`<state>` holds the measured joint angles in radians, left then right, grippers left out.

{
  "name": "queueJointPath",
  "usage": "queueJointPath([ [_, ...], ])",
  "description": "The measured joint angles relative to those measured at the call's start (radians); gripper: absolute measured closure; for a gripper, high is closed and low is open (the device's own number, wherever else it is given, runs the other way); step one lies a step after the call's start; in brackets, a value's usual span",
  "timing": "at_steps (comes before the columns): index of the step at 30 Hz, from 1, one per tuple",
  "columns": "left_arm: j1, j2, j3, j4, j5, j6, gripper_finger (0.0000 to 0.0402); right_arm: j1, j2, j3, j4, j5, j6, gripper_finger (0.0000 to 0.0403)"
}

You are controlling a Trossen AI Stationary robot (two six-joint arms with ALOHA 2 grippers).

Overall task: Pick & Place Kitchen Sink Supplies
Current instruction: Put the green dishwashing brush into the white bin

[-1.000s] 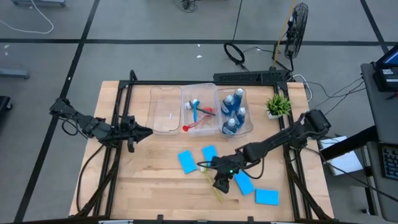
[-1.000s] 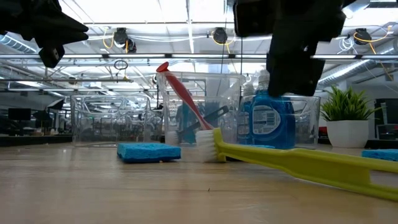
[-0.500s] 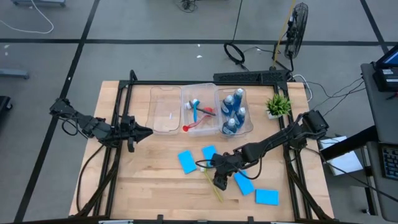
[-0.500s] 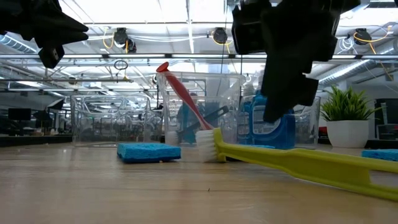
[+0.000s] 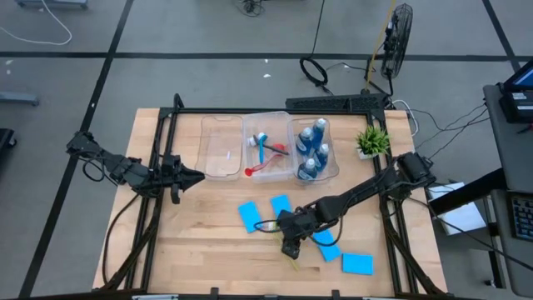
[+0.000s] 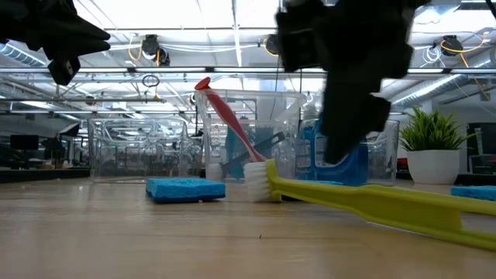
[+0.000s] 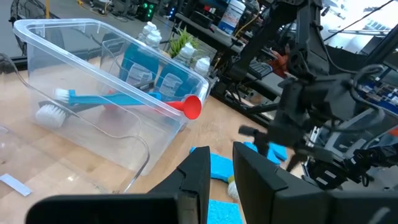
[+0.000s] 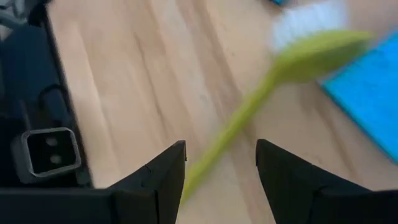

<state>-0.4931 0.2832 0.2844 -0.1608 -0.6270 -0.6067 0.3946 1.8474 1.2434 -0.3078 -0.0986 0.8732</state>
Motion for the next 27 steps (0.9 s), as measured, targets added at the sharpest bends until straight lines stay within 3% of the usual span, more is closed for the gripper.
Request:
queueJointPath([
  [8, 0.000, 0.000, 0.000, -0.002, 0.000, -0.001, 0.0330, 0.001, 0.085, 0.091, -0.043, -0.001, -0.025, 0.0220],
  [20, 0.000, 0.000, 0.000, -0.007, 0.000, -0.001, 0.0330, -0.003, 0.090, 0.091, -0.092, 0.045, -0.032, 0.0220],
  [27, 0.000, 0.000, 0.000, -0.005, 0.000, 0.000, 0.0330, -0.005, 0.142, 0.092, -0.056, -0.006, -0.023, 0.0220],
])
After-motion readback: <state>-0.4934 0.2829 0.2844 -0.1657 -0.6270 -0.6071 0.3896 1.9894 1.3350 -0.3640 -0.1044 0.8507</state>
